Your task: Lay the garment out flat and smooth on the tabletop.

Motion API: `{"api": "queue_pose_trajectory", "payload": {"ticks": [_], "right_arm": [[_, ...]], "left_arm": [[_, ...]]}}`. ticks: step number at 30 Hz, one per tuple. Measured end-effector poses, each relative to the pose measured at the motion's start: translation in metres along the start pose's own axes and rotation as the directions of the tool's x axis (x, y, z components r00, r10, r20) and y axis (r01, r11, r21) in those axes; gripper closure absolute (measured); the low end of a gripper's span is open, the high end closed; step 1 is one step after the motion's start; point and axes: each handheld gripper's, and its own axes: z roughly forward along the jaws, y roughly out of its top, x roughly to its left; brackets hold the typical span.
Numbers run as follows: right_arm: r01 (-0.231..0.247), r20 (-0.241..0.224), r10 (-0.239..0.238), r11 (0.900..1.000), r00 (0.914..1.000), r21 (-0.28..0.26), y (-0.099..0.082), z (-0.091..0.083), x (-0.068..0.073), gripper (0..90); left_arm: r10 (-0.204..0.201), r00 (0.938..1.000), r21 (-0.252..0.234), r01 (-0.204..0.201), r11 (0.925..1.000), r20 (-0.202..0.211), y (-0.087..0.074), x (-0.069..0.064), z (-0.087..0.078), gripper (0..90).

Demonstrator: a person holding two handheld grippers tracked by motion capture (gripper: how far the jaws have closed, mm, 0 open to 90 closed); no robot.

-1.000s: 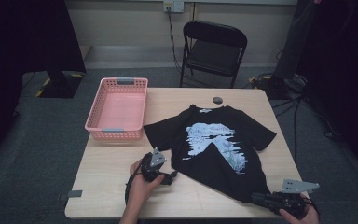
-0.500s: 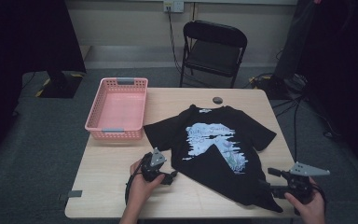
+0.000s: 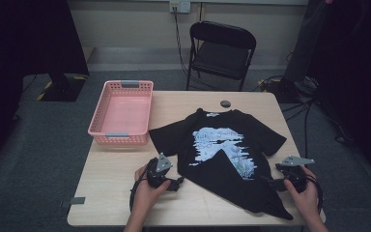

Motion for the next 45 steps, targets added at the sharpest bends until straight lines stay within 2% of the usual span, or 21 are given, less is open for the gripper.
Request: {"api": "queue_pose_trajectory", "payload": {"ticks": [4, 11, 14, 16, 18, 20, 26, 28, 30, 32, 34, 39, 45], "right_arm": [[0.003, -0.009, -0.003, 0.9996, 1.0, -0.029, -0.003, 0.001, 0.001, 11.3], [0.004, -0.005, -0.004, 0.9997, 1.0, -0.026, -0.003, 0.001, 0.001, 10.8], [0.004, -0.004, -0.004, 0.9997, 1.0, -0.025, -0.004, 0.001, 0.001, 10.7], [0.004, -0.004, -0.004, 0.9997, 1.0, -0.026, -0.003, 0.001, 0.001, 10.7], [0.003, -0.005, -0.003, 0.9997, 1.0, -0.026, -0.003, 0.001, 0.001, 10.7], [0.004, -0.003, -0.004, 0.9997, 1.0, -0.025, -0.003, 0.001, 0.001, 10.3], [0.004, -0.003, -0.004, 0.9997, 1.0, -0.025, -0.003, 0.001, 0.001, 10.2], [0.004, -0.002, -0.005, 0.9997, 1.0, -0.024, -0.003, 0.001, 0.001, 10.2], [0.004, -0.002, -0.004, 0.9997, 1.0, -0.024, -0.003, 0.001, 0.001, 10.2], [0.004, -0.002, -0.004, 0.9997, 1.0, -0.024, -0.003, 0.001, 0.001, 10.2], [0.005, -0.002, -0.005, 0.9997, 1.0, -0.024, -0.003, 0.001, 0.001, 10.2], [0.004, -0.002, -0.004, 0.9997, 1.0, -0.024, -0.003, 0.001, 0.001, 10.1], [0.005, -0.003, -0.005, 0.9997, 1.0, -0.023, -0.003, 0.001, 0.001, 10.0]], "left_arm": [[0.001, 1.0, 0.001, -0.001, 1.0, 0.001, 0.0, 0.0, 0.0, 11.4], [-0.001, 1.0, 0.003, 0.001, 1.0, -0.004, 0.0, 0.0, 0.0, 11.6], [-0.006, 0.9998, 0.004, 0.006, 1.0, -0.017, 0.005, 0.0, -0.003, 18.0], [-0.017, 0.9998, -0.022, 0.017, 0.9996, -0.004, 0.011, -0.002, -0.006, 16.4], [0.001, 1.0, -0.028, -0.001, 0.9996, 0.002, 0.02, -0.006, -0.006, 15.9], [-0.013, 0.9993, -0.05, 0.014, 0.9987, 0.034, 0.029, -0.011, -0.003, 15.9], [-0.009, 0.9945, -0.071, 0.016, 0.9973, 0.105, 0.059, -0.026, 0.022, 16.2], [0.002, 0.994, -0.065, 0.005, 0.9979, 0.109, 0.067, -0.029, 0.032, 16.6], [-0.01, 0.9915, -0.057, 0.018, 0.9982, 0.13, 0.074, -0.032, 0.044, 17.1], [0.005, 0.9913, -0.044, 0.001, 0.999, 0.132, 0.081, -0.034, 0.056, 18.5], [-0.005, 0.9887, -0.041, 0.011, 0.9991, 0.15, 0.087, -0.037, 0.068, 21.6], [-0.004, 0.9899, -0.021, 0.007, 0.9997, 0.142, 0.094, -0.041, 0.093, 28.5], [0.01, 0.9916, -0.015, -0.008, 0.9999, 0.129, 0.098, -0.041, 0.11, 39.3]]}}
